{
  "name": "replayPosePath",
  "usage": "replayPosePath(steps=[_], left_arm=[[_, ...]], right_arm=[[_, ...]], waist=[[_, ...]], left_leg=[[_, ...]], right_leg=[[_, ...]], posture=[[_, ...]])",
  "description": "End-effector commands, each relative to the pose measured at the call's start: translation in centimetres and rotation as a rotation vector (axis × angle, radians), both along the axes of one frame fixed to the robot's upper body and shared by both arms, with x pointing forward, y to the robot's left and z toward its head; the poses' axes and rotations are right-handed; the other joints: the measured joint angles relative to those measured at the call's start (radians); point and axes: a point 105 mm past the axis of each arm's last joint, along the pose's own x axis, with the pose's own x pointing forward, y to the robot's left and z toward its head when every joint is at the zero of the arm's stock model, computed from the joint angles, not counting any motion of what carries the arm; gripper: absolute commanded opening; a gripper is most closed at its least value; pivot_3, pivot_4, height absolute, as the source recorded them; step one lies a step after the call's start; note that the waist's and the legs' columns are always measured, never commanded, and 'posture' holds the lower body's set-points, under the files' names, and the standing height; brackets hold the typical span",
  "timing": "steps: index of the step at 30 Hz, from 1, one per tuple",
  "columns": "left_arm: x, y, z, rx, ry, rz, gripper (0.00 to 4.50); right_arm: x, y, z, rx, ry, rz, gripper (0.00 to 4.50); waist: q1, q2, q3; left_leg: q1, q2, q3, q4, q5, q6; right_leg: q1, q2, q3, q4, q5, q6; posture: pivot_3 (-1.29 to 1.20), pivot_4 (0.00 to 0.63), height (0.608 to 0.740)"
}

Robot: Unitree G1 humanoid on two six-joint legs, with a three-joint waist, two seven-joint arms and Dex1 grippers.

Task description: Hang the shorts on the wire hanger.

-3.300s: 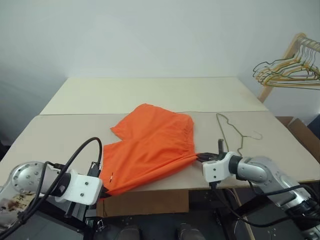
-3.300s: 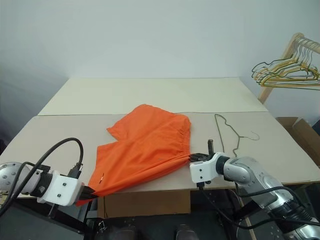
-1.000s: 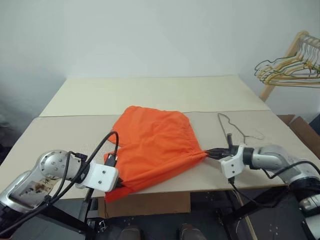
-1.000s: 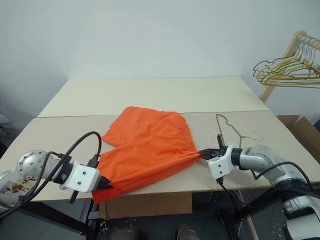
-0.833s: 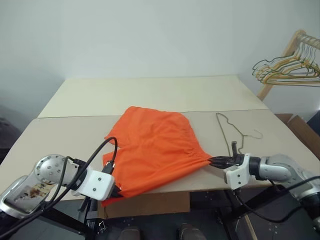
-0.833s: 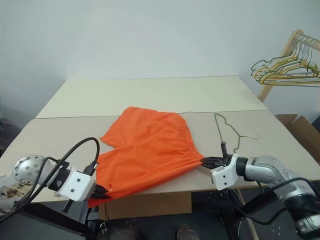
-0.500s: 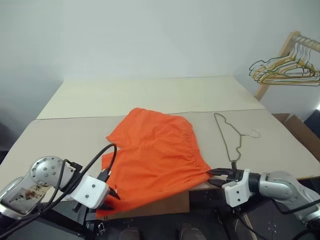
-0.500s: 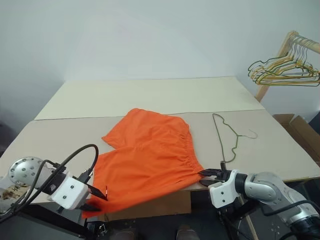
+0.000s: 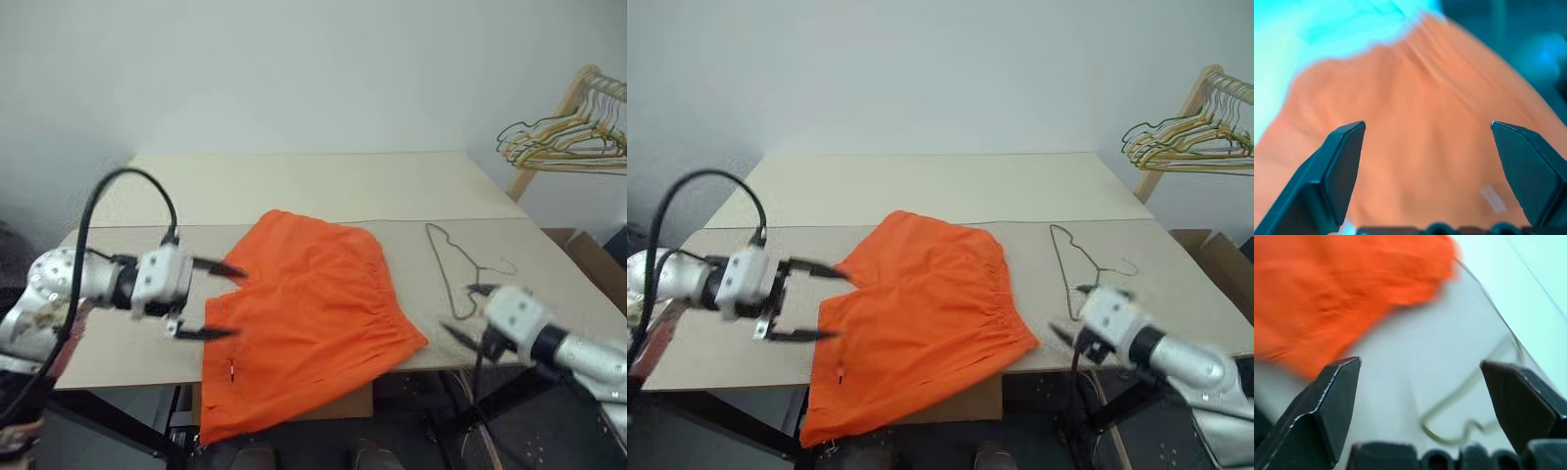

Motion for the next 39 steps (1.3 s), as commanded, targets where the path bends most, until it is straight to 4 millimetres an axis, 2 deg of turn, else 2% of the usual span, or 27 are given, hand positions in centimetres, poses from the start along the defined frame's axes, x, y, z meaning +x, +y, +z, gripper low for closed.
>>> replayPosePath(steps=[1,3,7,10,12,14,16,20,30,33,36,38,39], left_arm=[[1.4,-2.5,2.0,-0.147,0.008,0.060,4.48],[1.6,-3.6,2.4,-0.175,0.013,0.053,4.48],[1.5,-5.1,2.7,-0.200,0.010,0.022,4.48],[1.3,-5.6,2.6,-0.203,0.004,0.007,4.48],[1.3,-5.7,2.6,-0.211,0.007,0.007,4.48],[1.3,-5.7,2.5,-0.210,-0.001,0.020,4.48],[1.4,-5.7,2.4,-0.209,-0.008,0.031,4.48],[1.3,-5.5,2.4,-0.227,-0.007,0.056,4.50],[0.9,-4.8,2.2,-0.225,-0.011,0.081,4.50],[1.0,-4.7,2.3,-0.223,-0.016,0.081,4.50],[1.2,-4.7,2.2,-0.218,-0.020,0.080,4.50],[1.3,-4.7,2.3,-0.218,-0.022,0.078,4.50],[1.6,-4.7,2.5,-0.223,-0.025,0.086,4.50]], right_arm=[[2.6,-2.4,-0.4,0.061,0.154,-0.311,4.50],[3.9,-3.4,-0.7,0.094,0.222,-0.429,4.50],[6.1,-4.5,-1.7,0.103,0.305,-0.553,4.50],[7.3,-5.0,-2.5,0.120,0.361,-0.606,4.50],[8.0,-5.2,-3.2,0.131,0.398,-0.626,4.50],[8.3,-5.3,-4.1,0.109,0.444,-0.630,4.50],[8.3,-5.3,-5.0,0.098,0.494,-0.646,4.50],[8.4,-5.7,-6.1,0.110,0.538,-0.683,3.59],[7.0,-6.4,-7.3,0.220,0.640,-0.753,0.04],[6.7,-6.7,-7.5,0.210,0.636,-0.766,0.04],[7.1,-7.0,-6.8,0.182,0.568,-0.779,0.04],[8.0,-7.4,-5.3,0.132,0.437,-0.756,0.04],[8.8,-7.5,-3.7,0.088,0.327,-0.724,0.04]], waist=[[-0.008,0.000,0.000],[-0.013,0.000,0.000],[-0.021,0.000,0.000],[-0.022,0.001,-0.002],[-0.022,0.001,-0.002],[-0.022,0.002,-0.002],[-0.020,0.002,-0.002],[-0.019,0.000,-0.003],[0.006,-0.002,-0.005],[0.007,-0.003,-0.008],[0.010,-0.003,-0.009],[0.012,-0.003,-0.009],[0.013,-0.003,-0.009]], left_leg=[[0.002,0.000,0.000,0.000,0.000,0.000],[0.001,-0.001,0.000,0.000,0.000,0.000],[0.000,-0.002,-0.001,-0.001,0.000,0.000],[-0.014,-0.003,-0.003,-0.002,0.000,0.001],[-0.021,-0.004,-0.004,-0.002,-0.001,0.002],[-0.030,-0.004,-0.004,-0.002,-0.001,0.002],[-0.033,-0.005,-0.005,-0.002,-0.001,0.002],[-0.032,-0.005,-0.005,-0.001,-0.002,0.003],[-0.029,-0.004,-0.005,0.008,-0.001,0.002],[-0.029,-0.004,-0.005,0.008,-0.001,0.002],[-0.030,-0.004,-0.006,0.008,-0.001,0.002],[-0.031,-0.004,-0.005,0.008,-0.001,0.002],[-0.032,-0.004,-0.006,0.008,-0.001,0.002]], right_leg=[[0.001,0.000,0.000,0.000,0.000,0.000],[0.001,0.000,0.001,0.000,0.000,0.000],[0.000,0.002,0.001,0.000,0.003,0.000],[-0.012,0.003,0.001,-0.001,0.007,0.005],[-0.018,0.003,0.001,-0.001,0.010,0.000],[-0.027,0.003,0.001,-0.001,0.011,0.000],[-0.028,0.003,0.000,-0.002,0.011,0.001],[-0.026,0.002,0.000,-0.003,0.012,0.002],[-0.022,0.003,0.000,-0.002,0.013,0.009],[-0.021,0.003,0.000,-0.002,0.013,0.009],[-0.022,0.003,-0.001,-0.002,0.013,0.009],[-0.022,0.003,0.000,-0.002,0.013,0.009],[-0.023,0.003,-0.001,-0.002,0.013,0.009]], posture=[[0.09,0.000,0.740],[0.09,0.000,0.740],[0.08,0.000,0.740],[0.09,0.000,0.740],[0.09,0.000,0.740],[0.10,0.000,0.740],[0.11,0.000,0.740],[0.13,0.000,0.740],[0.14,0.000,0.740],[0.14,0.000,0.740],[0.13,0.000,0.740],[0.13,0.000,0.740],[0.12,0.000,0.740]])
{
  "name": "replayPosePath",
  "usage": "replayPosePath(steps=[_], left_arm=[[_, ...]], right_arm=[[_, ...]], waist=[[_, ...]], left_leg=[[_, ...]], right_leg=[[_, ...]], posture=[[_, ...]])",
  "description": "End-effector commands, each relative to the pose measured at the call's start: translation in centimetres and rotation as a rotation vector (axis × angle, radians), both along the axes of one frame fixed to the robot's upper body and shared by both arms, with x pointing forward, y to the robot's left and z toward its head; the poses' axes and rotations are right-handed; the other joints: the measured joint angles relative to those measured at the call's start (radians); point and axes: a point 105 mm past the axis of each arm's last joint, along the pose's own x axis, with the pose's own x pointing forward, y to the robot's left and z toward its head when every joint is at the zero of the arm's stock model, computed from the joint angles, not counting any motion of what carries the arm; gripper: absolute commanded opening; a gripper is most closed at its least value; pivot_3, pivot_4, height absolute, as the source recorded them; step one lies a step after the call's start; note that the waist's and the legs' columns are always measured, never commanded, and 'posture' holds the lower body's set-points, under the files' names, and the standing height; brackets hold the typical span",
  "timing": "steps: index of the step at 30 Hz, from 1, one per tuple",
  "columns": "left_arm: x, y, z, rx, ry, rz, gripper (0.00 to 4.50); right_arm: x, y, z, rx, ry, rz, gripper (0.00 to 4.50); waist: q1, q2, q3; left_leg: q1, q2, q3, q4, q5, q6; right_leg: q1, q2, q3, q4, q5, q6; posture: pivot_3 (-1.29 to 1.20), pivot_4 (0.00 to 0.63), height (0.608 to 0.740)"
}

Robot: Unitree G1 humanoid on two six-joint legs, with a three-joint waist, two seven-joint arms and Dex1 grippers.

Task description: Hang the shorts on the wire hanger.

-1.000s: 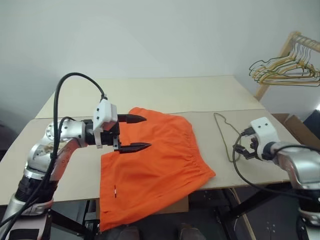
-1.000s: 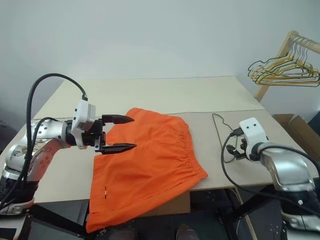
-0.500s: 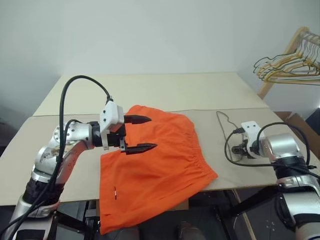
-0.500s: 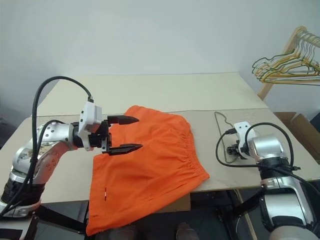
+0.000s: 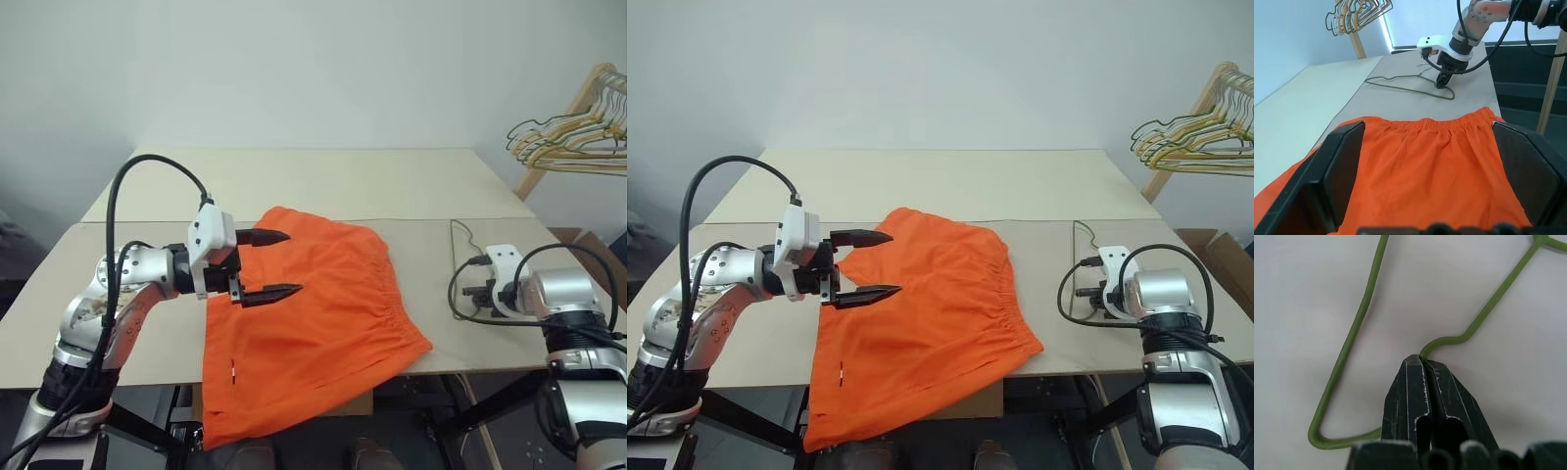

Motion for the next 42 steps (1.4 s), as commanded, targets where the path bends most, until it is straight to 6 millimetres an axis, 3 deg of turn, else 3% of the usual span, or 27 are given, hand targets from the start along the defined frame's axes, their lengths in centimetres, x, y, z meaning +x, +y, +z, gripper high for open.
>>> replayPosePath(steps=[1,4,6,10,14,25,32,42], left_arm=[[0.7,0.1,1.5,-0.015,-0.055,0.013,4.50],[1.7,0.6,2.3,-0.032,-0.061,0.051,4.50],[2.6,1.0,3.1,-0.051,-0.063,0.083,4.50],[4.8,1.5,4.7,-0.103,-0.056,0.162,4.50],[6.0,1.7,5.3,-0.112,0.009,0.197,4.50],[5.5,-0.6,1.7,0.115,0.250,0.042,4.50],[7.5,-1.6,0.0,0.187,0.250,0.080,4.50],[6.9,-2.4,-2.5,0.342,0.240,-0.067,4.50]], right_arm=[[1.9,-0.8,4.6,-0.242,-0.262,0.094,0.04],[2.9,1.7,10.4,-0.592,-0.597,0.408,0.04],[2.5,3.7,12.3,-0.797,-0.735,0.619,0.04],[1.0,7.1,13.0,-1.110,-0.909,1.023,0.04],[0.2,8.3,12.1,-1.337,-0.997,1.267,0.04],[1.1,11.5,14.0,-1.454,-1.187,1.419,0.04],[0.7,12.8,14.3,-1.447,-1.242,1.443,0.04],[0.8,13.3,15.7,-1.485,-1.267,1.421,0.04]], waist=[[0.003,0.000,0.000],[0.001,0.006,0.002],[-0.007,0.009,0.003],[-0.017,0.008,0.002],[-0.024,0.008,0.002],[-0.039,0.008,0.002],[-0.035,0.008,0.003],[-0.043,0.008,0.003]], left_leg=[[0.000,0.000,0.000,0.000,0.000,0.000],[-0.004,0.000,0.000,0.001,0.000,0.000],[-0.005,-0.001,0.001,0.002,0.000,0.000],[-0.003,0.000,0.000,0.002,0.000,0.000],[-0.002,0.000,0.001,0.004,0.000,0.000],[-0.003,-0.001,0.002,0.006,0.000,0.000],[-0.004,-0.002,0.002,0.007,0.000,0.000],[-0.004,-0.002,0.002,0.007,0.000,0.000]], right_leg=[[-0.001,0.000,0.000,0.000,0.000,0.000],[-0.005,0.000,0.001,0.000,0.000,0.002],[-0.005,-0.001,0.001,0.000,0.000,0.003],[-0.003,0.000,0.000,0.000,-0.001,0.003],[-0.003,0.000,0.001,0.001,-0.001,0.002],[-0.003,-0.001,0.004,0.001,-0.002,-0.001],[-0.003,-0.001,0.004,0.001,-0.001,-0.002],[-0.003,-0.001,0.004,0.001,0.000,-0.003]], posture=[[0.12,0.000,0.740],[0.11,0.000,0.740],[0.11,0.000,0.740],[0.10,0.000,0.740],[0.10,0.000,0.740],[0.10,0.000,0.740],[0.09,0.000,0.740],[0.07,0.000,0.740]])
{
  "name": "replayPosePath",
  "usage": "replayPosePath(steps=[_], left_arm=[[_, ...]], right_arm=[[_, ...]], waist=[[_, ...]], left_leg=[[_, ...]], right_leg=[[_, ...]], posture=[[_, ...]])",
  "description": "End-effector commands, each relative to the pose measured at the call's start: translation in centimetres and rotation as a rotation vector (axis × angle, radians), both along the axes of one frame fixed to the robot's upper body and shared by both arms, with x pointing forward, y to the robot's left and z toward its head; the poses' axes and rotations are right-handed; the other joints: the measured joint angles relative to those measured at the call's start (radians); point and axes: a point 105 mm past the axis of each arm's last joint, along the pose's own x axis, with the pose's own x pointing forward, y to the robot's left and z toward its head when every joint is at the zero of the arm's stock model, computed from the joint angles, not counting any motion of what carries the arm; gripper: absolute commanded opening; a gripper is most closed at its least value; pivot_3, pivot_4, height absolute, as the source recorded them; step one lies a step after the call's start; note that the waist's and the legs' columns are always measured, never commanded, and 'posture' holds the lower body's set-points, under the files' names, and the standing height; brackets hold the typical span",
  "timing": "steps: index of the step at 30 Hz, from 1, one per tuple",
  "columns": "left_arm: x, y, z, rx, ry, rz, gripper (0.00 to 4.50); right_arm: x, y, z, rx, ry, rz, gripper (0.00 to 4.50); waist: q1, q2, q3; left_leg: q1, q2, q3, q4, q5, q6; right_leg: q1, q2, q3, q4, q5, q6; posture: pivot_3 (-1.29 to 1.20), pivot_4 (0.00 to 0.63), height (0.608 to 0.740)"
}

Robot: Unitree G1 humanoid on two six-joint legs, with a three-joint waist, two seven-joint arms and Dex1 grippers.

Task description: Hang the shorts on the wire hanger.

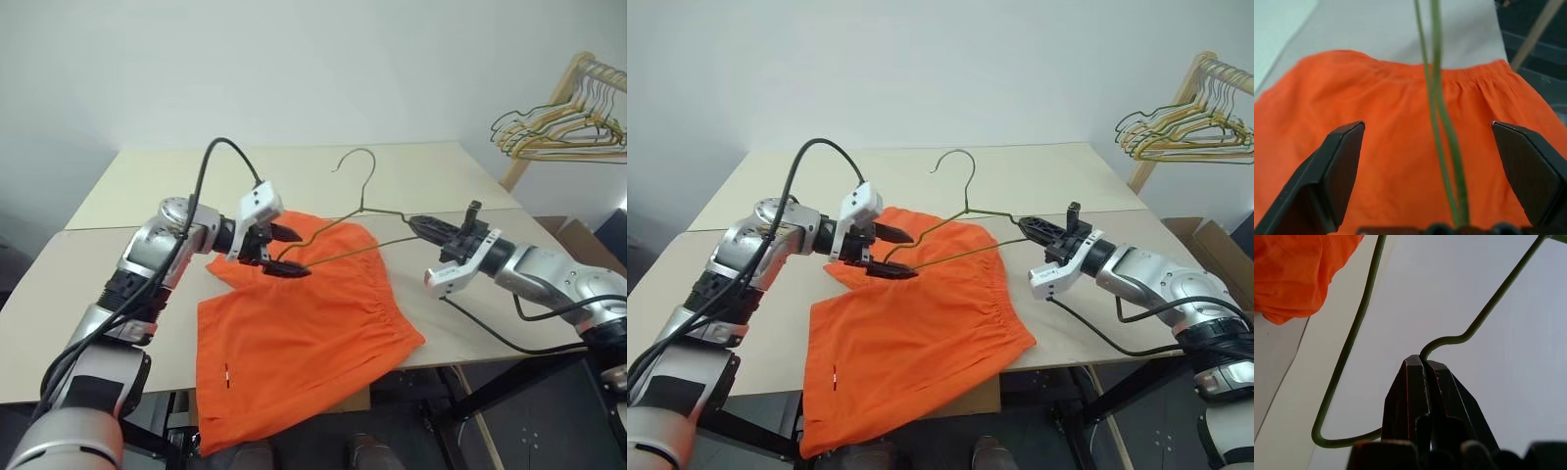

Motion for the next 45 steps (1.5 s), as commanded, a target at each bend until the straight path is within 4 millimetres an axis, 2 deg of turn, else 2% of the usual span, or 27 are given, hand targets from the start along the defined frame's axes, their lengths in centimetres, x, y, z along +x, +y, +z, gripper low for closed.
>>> replayPosePath(steps=[1,4,10,15,20,24,29,31,34,37,39,40,45], left_arm=[[0.6,-0.2,0.4,0.041,-0.053,-0.023,4.32],[0.9,-0.3,0.0,0.069,-0.078,-0.025,3.62],[1.7,-0.4,-0.1,0.064,-0.099,0.003,1.59],[2.1,-0.4,0.3,0.047,-0.108,0.013,0.07],[2.2,-0.4,0.8,0.024,-0.112,0.024,0.01],[2.3,0.0,1.2,0.018,-0.118,0.031,0.00],[2.9,2.0,0.9,0.104,-0.216,0.066,0.00],[3.0,2.8,0.8,0.157,-0.284,0.054,0.00],[3.0,3.4,0.8,0.206,-0.352,0.034,0.00],[2.4,3.3,1.1,0.193,-0.365,-0.003,0.00],[1.9,3.2,1.3,0.185,-0.373,-0.026,0.00],[1.7,3.2,1.3,0.185,-0.377,-0.032,0.00],[0.9,3.1,1.4,0.183,-0.379,-0.055,0.00]], right_arm=[[0.2,0.4,3.5,0.036,-0.107,0.005,0.01],[0.1,0.5,3.8,0.054,-0.109,0.010,0.00],[0.1,0.5,4.3,0.059,-0.125,0.011,0.00],[0.1,0.6,4.4,0.052,-0.127,0.016,0.00],[-0.5,1.1,4.0,0.060,-0.099,0.053,0.00],[-1.8,1.6,2.9,0.055,0.002,0.116,1.03],[-3.5,1.3,2.7,0.102,0.155,0.143,2.75],[-3.9,0.9,2.5,0.183,0.333,0.091,3.44],[-4.9,1.3,2.8,0.308,0.603,0.065,4.48],[-4.7,1.8,3.6,0.462,0.866,0.001,4.48],[-4.6,2.1,3.8,0.471,1.023,-0.051,4.48],[-4.6,2.1,3.8,0.459,1.074,-0.076,4.48],[-2.2,2.4,3.2,0.461,1.228,-0.312,4.48]], waist=[[-0.001,0.000,0.000],[0.000,0.000,0.000],[0.000,0.000,0.000],[-0.001,0.000,0.000],[-0.001,0.000,0.000],[-0.001,0.000,0.000],[0.000,0.000,0.000],[0.000,0.000,0.000],[0.001,0.000,0.000],[0.004,0.000,0.000],[0.006,0.000,0.000],[0.008,0.000,0.000],[0.024,0.000,0.000]], left_leg=[[0.000,0.000,0.000,0.000,0.000,0.000],[0.000,0.000,0.000,0.001,0.000,0.000],[0.000,0.000,0.000,0.001,0.000,0.000],[0.000,0.000,0.000,0.001,0.000,0.000],[0.000,0.000,0.000,0.001,0.000,0.000],[0.000,0.000,0.000,0.001,0.000,0.000],[0.000,0.000,0.000,0.001,0.000,0.000],[0.000,0.000,-0.001,0.001,0.000,0.001],[0.002,0.001,-0.001,0.001,0.000,0.001],[0.004,0.001,-0.001,0.002,0.000,0.001],[0.007,0.002,-0.002,0.002,0.000,0.001],[0.007,0.003,-0.001,0.003,0.000,0.001],[0.005,0.004,0.001,0.003,0.000,0.001]], right_leg=[[0.000,0.000,0.000,0.000,0.000,0.000],[0.000,0.000,0.000,0.000,0.000,0.001],[0.000,0.000,0.000,0.000,0.000,0.001],[0.000,0.000,0.000,0.000,0.001,0.002],[0.000,0.000,0.000,0.000,0.001,0.002],[0.000,0.000,0.000,0.000,0.002,0.003],[0.001,0.000,0.000,0.000,0.005,0.002],[0.001,0.000,0.000,0.000,0.005,0.001],[0.003,0.000,0.000,0.000,0.006,0.001],[0.007,0.000,-0.001,0.000,0.006,0.000],[0.009,0.000,-0.001,0.000,0.003,-0.003],[0.010,0.000,-0.001,0.000,0.003,-0.004],[0.003,0.001,-0.003,0.002,0.001,-0.001]], posture=[[0.07,0.000,0.740],[0.07,0.000,0.740],[0.06,0.000,0.740],[0.07,0.000,0.740],[0.07,0.000,0.740],[0.07,0.000,0.740],[0.08,0.000,0.740],[0.09,0.000,0.740],[0.10,0.000,0.740],[0.12,0.000,0.740],[0.13,0.000,0.740],[0.13,0.000,0.740],[0.16,0.000,0.740]])
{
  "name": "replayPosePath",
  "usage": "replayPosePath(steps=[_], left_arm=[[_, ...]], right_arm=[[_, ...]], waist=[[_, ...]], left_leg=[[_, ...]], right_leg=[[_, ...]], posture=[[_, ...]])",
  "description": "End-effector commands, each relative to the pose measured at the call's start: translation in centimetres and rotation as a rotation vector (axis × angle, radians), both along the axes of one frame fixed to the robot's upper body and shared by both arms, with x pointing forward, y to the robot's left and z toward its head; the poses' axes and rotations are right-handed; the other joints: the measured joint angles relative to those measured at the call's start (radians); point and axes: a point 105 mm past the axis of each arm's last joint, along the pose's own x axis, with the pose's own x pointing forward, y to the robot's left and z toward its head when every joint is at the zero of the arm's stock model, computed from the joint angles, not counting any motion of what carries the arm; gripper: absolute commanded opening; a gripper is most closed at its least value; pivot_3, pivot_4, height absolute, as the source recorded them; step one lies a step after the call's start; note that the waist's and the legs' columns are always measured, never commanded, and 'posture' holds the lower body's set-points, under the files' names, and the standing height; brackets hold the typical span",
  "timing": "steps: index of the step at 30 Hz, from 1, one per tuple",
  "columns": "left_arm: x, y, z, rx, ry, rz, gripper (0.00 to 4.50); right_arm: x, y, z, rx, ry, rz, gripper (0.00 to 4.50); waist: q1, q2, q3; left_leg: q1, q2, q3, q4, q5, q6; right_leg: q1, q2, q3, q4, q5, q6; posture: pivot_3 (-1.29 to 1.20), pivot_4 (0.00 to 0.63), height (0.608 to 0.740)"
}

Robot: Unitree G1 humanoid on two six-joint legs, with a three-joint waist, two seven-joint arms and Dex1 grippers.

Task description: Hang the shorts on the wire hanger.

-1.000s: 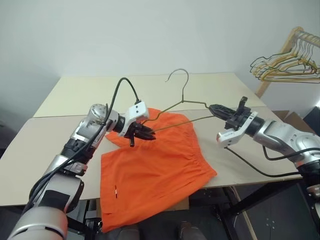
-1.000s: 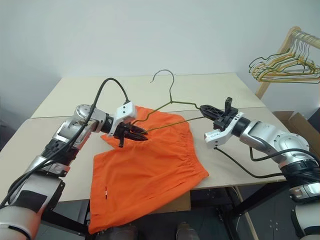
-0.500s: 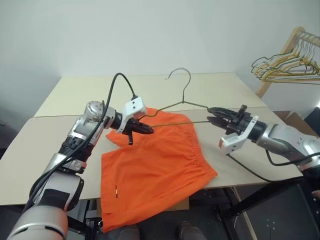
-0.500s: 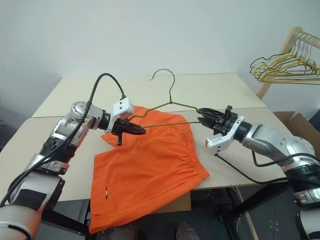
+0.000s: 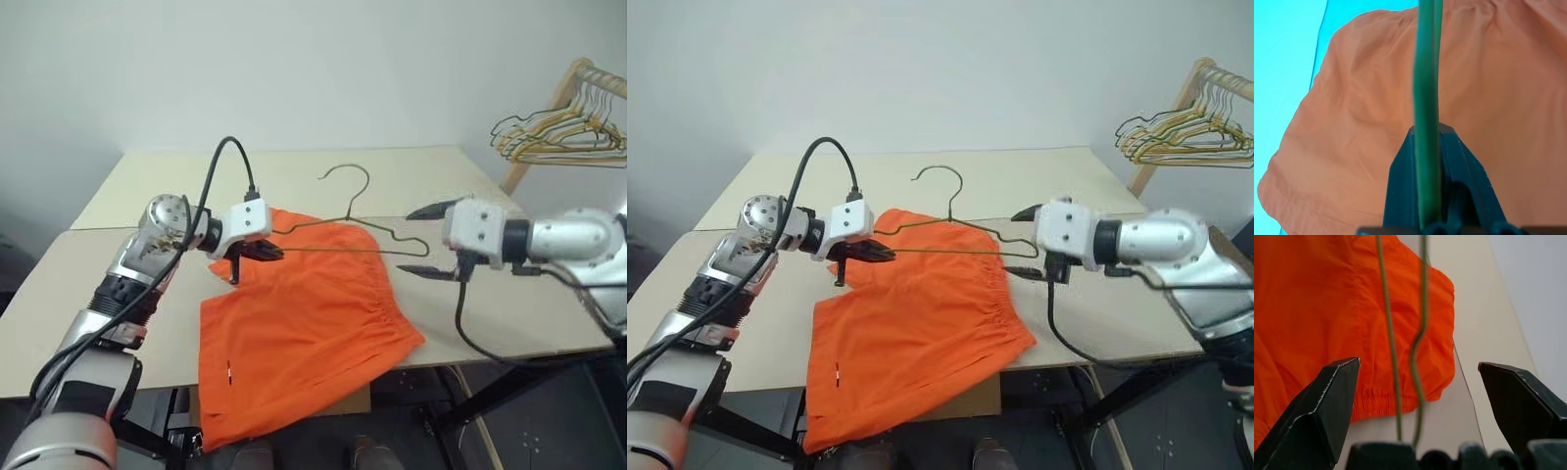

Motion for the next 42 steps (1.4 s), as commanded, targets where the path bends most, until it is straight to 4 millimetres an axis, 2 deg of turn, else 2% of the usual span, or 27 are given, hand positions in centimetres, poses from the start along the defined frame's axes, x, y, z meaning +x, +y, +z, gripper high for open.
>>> replayPosePath(steps=[1,4,8,9,12,17,22,27,30,34,37,41,42], left_arm=[[-0.4,-0.2,1.9,-0.035,-0.054,-0.021,0.00],[-0.4,-0.2,2.0,-0.036,-0.056,-0.022,0.00],[-0.5,-0.2,2.4,-0.041,-0.060,-0.021,0.00],[-0.5,-0.2,2.4,-0.040,-0.061,-0.022,0.00],[-0.7,-0.2,2.1,-0.036,-0.057,-0.025,0.00],[-1.0,-0.3,1.7,-0.027,-0.052,-0.033,0.00],[-1.0,-0.4,1.7,-0.024,-0.054,-0.047,0.00],[-1.1,-0.7,1.9,-0.044,-0.069,-0.086,0.00],[-1.4,-0.8,2.2,-0.088,-0.073,-0.129,0.80],[-1.1,-0.2,3.1,-0.176,-0.069,-0.124,2.14],[-0.4,0.5,4.0,-0.259,-0.076,-0.058,3.12],[-1.1,0.7,4.7,-0.329,-0.061,-0.055,4.48],[-1.5,0.5,4.7,-0.346,-0.070,-0.063,4.48]], right_arm=[[0.6,0.1,-1.0,-0.068,0.145,-0.065,4.48],[0.8,0.6,-2.1,-0.133,0.257,-0.084,4.48],[1.8,1.0,-3.0,-0.172,0.278,-0.111,4.48],[2.0,1.1,-3.0,-0.175,0.279,-0.115,4.32],[2.1,1.4,-2.5,-0.163,0.289,-0.105,3.62],[1.6,1.7,-2.1,-0.169,0.292,-0.078,1.83],[1.2,1.8,-2.2,-0.165,0.294,-0.073,0.02],[0.6,1.4,-2.6,-0.153,0.310,-0.077,0.02],[-0.1,1.0,-2.8,-0.132,0.330,-0.083,0.00],[-2.4,-0.7,-3.9,-0.049,0.441,-0.161,0.00],[-4.3,-4.0,-6.6,0.028,0.585,-0.354,0.00],[-7.0,-7.5,-9.5,0.162,0.786,-0.616,0.00],[-7.8,-8.6,-10.3,0.218,0.868,-0.715,0.00]], waist=[[0.010,0.000,0.000],[0.028,0.000,0.000],[0.053,0.000,0.000],[0.063,0.000,0.000],[0.079,0.000,0.000],[0.102,0.000,0.000],[0.104,0.000,0.000],[0.100,0.000,0.000],[0.100,0.000,0.000],[0.102,0.000,0.000],[0.104,0.000,0.000],[0.110,-0.001,-0.001],[0.108,-0.001,-0.001]], left_leg=[[-0.002,0.000,0.000,0.000,0.000,0.000],[-0.005,0.000,0.000,0.000,0.000,0.000],[-0.011,-0.001,0.000,0.000,0.000,0.000],[-0.014,-0.001,0.000,0.000,0.000,0.000],[-0.021,-0.001,-0.001,0.002,0.000,0.000],[-0.021,-0.001,0.000,0.003,0.000,0.000],[-0.021,-0.001,0.000,0.006,0.000,0.000],[-0.021,-0.001,-0.001,0.008,0.000,0.000],[-0.022,-0.001,-0.001,0.008,0.000,0.000],[-0.023,0.000,-0.002,0.011,-0.001,0.000],[-0.024,0.000,-0.003,0.013,-0.001,0.000],[-0.024,-0.001,-0.003,0.015,-0.001,0.000],[-0.024,-0.001,-0.003,0.015,-0.001,0.000]], right_leg=[[-0.002,0.000,0.000,0.000,0.000,0.000],[-0.007,0.002,0.000,0.003,0.000,0.000],[-0.014,0.002,0.000,0.009,0.001,-0.001],[-0.017,0.002,0.000,0.010,0.002,-0.002],[-0.024,0.003,-0.001,0.013,0.002,-0.003],[-0.023,0.003,-0.001,0.012,0.002,-0.003],[-0.023,0.003,-0.002,0.013,0.002,-0.002],[-0.022,0.003,-0.002,0.014,0.002,-0.002],[-0.022,0.003,-0.002,0.014,0.002,-0.002],[-0.022,0.003,-0.003,0.014,0.002,-0.002],[-0.021,0.003,-0.004,0.013,0.003,-0.002],[-0.020,0.002,-0.003,0.013,0.003,-0.001],[-0.020,0.002,-0.003,0.013,0.003,0.000]], posture=[[0.16,0.000,0.740],[0.17,0.000,0.740],[0.18,0.000,0.740],[0.18,0.000,0.740],[0.18,0.000,0.740],[0.18,0.000,0.740],[0.17,0.000,0.740],[0.16,0.000,0.740],[0.16,0.000,0.740],[0.16,0.000,0.740],[0.16,0.000,0.740],[0.17,0.000,0.740],[0.17,0.000,0.740]])
